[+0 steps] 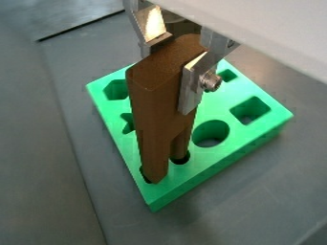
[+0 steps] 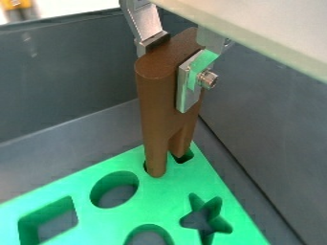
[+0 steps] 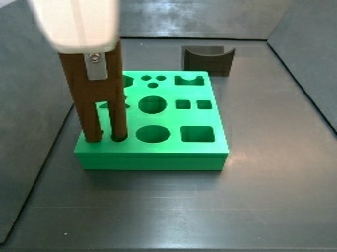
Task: Insert the square-circle object.
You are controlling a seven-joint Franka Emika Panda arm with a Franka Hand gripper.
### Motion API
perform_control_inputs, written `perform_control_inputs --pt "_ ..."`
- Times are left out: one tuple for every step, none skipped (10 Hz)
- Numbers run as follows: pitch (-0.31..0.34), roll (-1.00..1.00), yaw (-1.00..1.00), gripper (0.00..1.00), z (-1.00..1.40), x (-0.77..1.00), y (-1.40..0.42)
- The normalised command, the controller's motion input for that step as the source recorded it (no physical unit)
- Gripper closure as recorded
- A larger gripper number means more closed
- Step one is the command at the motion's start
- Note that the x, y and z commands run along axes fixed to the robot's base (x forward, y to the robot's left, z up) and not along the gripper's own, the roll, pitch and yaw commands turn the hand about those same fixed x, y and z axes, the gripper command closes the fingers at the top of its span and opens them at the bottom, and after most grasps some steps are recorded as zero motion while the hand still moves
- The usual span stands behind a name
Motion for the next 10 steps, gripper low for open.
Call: perform_control_inputs --pt "-0.017 -0.01 -1.0 1.0 0.0 0.0 0.0" --pt "-0.016 0.0 -1.0 1.0 0.0 0.0 0.0" --pt "-0.014 0.0 -1.0 1.0 0.0 0.0 0.0" --pt "0.0 -0.02 -0.86 1.0 -0.05 0.0 0.01" --pt "0.0 0.02 0.0 1.0 0.0 0.0 0.0" --pt "0.0 0.0 0.0 1.0 -0.06 0.0 0.0" --pt "-0.194 -0.3 0.05 1.0 -0.32 -0.19 0.0" --pt "-0.31 -0.38 0.01 1.0 -0.1 -0.12 0.0" --pt "-0.349 -0.42 0.0 1.0 0.0 -0.07 0.0" --pt "-0.3 -0.39 0.03 1.0 -0.12 -0.05 0.03"
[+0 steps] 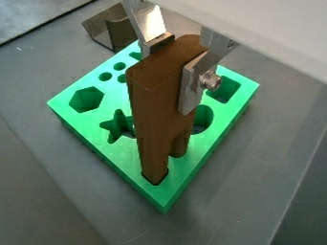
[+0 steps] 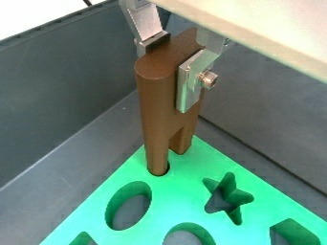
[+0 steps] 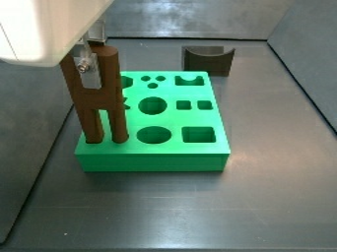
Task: Insert the square-circle object.
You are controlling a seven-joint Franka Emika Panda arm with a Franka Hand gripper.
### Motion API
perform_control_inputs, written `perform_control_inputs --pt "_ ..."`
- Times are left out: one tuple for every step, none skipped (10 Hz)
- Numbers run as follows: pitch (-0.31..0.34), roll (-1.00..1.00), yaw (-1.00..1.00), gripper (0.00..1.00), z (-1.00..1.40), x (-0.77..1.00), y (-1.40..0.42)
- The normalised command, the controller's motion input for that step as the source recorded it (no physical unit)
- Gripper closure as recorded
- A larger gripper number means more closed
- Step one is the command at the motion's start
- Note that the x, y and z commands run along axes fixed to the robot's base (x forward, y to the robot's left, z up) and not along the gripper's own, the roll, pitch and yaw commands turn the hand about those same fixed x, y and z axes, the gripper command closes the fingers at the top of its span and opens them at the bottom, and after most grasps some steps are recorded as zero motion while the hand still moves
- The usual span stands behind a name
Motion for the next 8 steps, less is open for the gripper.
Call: perform_control_inputs --pt "-0.239 -0.19 0.0 1.0 -0.23 -0.14 0.02" --pt "-0.096 0.11 0.0 1.0 -0.47 -0.11 -0.01" --pt "0.0 0.26 0.0 1.0 -0.59 0.0 -0.1" --pt "0.007 0.26 0.0 1.0 -0.58 0.14 -0.1" --pt "0.023 0.37 0.29 1.0 -0.43 0.23 -0.1" --pt "0.02 0.34 0.36 1.0 -0.38 0.25 -0.05" --pt "0.066 0.18 0.19 1.0 -0.43 0.33 0.0" --pt "0.034 0.02 0.0 1.0 -0.49 0.21 0.02"
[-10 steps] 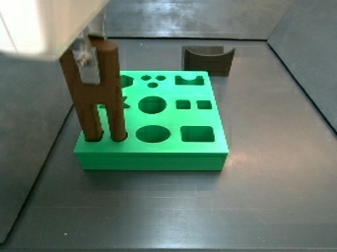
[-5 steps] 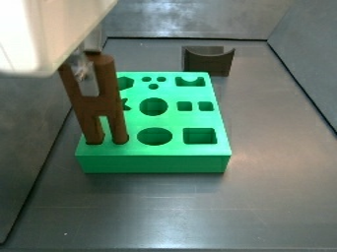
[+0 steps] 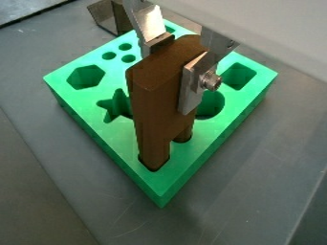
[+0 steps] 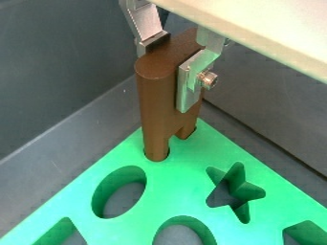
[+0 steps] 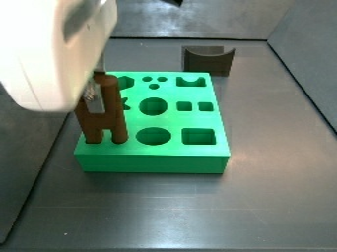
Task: Insert the square-circle object.
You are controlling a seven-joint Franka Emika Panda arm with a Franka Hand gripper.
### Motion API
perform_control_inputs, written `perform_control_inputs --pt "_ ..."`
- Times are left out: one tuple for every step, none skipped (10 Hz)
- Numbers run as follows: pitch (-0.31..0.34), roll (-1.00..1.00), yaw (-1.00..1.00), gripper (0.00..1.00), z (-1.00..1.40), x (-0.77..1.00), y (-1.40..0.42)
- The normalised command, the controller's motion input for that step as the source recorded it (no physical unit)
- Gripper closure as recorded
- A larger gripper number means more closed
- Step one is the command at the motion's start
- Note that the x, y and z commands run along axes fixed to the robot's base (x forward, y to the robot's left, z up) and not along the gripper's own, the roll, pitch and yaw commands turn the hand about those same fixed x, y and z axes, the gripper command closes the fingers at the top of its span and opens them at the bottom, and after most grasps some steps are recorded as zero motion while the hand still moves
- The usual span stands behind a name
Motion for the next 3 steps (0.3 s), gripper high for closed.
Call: perform_control_inputs --pt "0.011 -0.04 0.0 1.0 -0.44 0.16 0.05" --pt "0.0 -0.18 -0.04 1.0 -0.21 0.06 0.09" --pt "0.0 0.0 0.0 1.0 0.0 0.0 0.0"
